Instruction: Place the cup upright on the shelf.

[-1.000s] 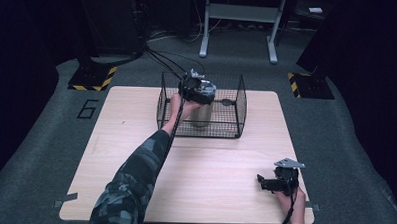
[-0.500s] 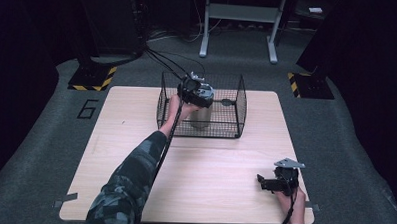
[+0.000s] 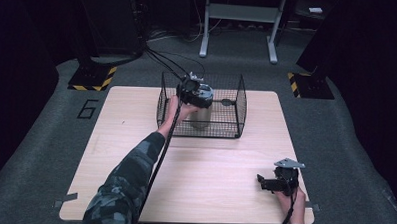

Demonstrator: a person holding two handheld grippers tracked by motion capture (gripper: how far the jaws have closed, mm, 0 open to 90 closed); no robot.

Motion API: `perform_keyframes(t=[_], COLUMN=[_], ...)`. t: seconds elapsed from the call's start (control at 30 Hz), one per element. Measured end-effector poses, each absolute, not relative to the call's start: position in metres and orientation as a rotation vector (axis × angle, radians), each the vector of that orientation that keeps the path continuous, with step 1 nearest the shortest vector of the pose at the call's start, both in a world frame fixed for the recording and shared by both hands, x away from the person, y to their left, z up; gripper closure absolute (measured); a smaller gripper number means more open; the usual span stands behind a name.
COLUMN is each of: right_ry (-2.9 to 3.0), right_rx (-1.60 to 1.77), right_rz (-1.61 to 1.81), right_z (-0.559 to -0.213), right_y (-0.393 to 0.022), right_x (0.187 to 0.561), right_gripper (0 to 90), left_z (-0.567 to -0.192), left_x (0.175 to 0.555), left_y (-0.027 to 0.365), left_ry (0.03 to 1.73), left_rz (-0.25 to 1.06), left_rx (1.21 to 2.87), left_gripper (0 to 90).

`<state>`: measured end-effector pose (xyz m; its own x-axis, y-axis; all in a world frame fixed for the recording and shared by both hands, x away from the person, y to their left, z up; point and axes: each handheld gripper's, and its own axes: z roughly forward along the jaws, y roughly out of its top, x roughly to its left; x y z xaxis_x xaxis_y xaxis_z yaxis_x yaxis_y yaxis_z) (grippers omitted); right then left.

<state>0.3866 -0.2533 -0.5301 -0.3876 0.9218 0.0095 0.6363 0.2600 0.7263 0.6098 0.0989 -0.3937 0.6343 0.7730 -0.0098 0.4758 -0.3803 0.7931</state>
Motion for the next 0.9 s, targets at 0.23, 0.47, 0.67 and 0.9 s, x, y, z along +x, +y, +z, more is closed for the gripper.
perform_keyframes(t=[0.23,0.47,0.67,0.9], right_ry=[2.122,2.118,2.124,2.124], right_rx=[1.409,1.413,1.403,1.407], right_rz=[0.919,0.920,0.918,0.918], right_z=[-0.530,-0.530,-0.530,-0.530], right_y=[-0.254,-0.253,-0.254,-0.254], right_x=[0.387,0.387,0.387,0.387], right_gripper=[1.2,1.2,1.2,1.2], left_z=[-0.380,-0.367,-0.354,-0.340], left_x=[0.602,0.592,0.575,0.536], left_y=[0.102,0.109,0.120,0.142], left_ry=[0.932,0.897,0.860,0.826], left_rz=[0.508,0.527,0.538,0.557], left_rx=[2.079,2.105,2.114,2.089], left_gripper=[0.2,0.0,0.0,0.0])
